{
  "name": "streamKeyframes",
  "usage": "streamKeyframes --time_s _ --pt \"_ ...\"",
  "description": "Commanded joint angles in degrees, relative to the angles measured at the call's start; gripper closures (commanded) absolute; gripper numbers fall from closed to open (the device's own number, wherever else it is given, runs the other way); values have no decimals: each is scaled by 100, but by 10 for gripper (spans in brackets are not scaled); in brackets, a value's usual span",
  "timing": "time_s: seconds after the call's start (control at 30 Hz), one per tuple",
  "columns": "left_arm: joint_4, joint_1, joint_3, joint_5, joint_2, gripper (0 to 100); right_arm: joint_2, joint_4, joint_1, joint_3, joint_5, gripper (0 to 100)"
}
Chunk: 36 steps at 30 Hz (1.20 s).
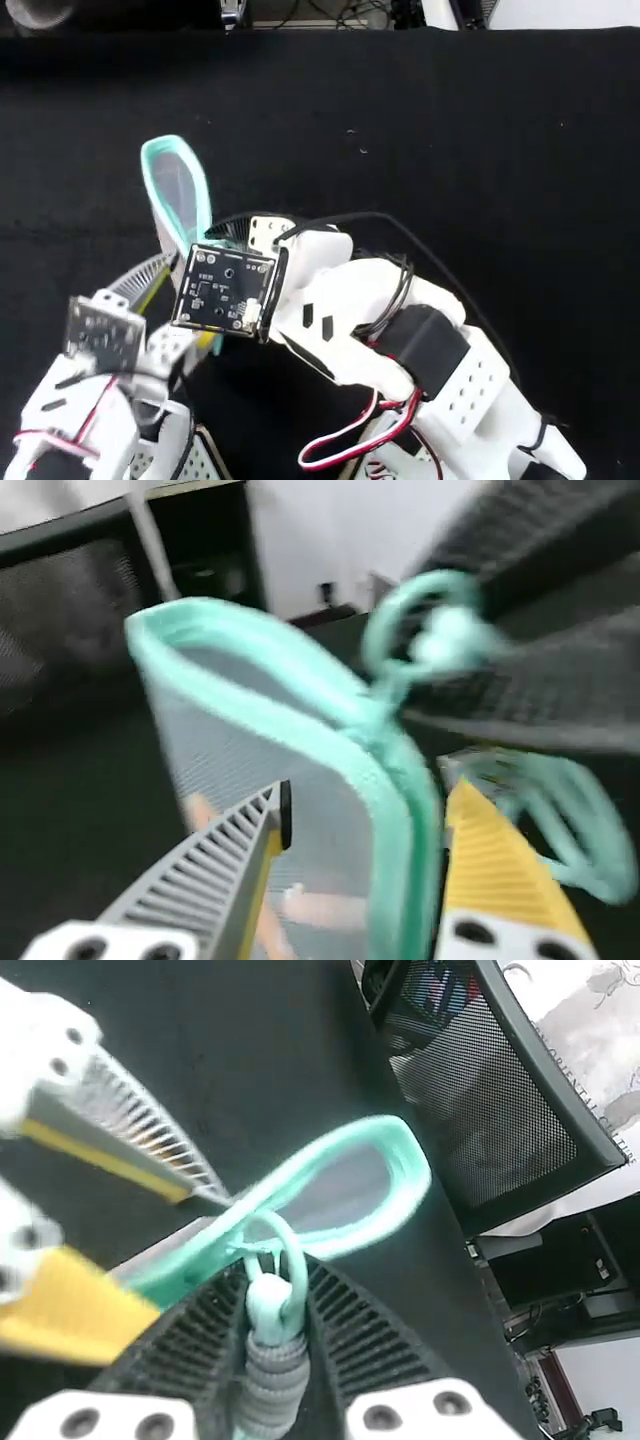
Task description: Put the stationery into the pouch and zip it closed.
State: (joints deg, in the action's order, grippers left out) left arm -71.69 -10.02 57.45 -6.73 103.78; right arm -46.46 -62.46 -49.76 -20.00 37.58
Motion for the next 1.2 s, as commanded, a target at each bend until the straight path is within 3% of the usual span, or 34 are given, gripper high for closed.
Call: streamKeyframes --time_s 0.0,0.5,0.7,0.97,1.17 --pt "422 549 154 70 44 733 -171 -9 -70 330 53 986" --pt "431 637 -48 316 53 737 -558 -26 -70 -892 -53 986" --pt "826 629 -66 299 53 977 -1798 571 -70 -1745 -897 986" --pt "879 593 -40 308 53 971 -3635 1345 -70 -3143 -1679 984" --pt "712 -75 207 -211 53 971 -3969 1424 -70 -3495 -1679 982"
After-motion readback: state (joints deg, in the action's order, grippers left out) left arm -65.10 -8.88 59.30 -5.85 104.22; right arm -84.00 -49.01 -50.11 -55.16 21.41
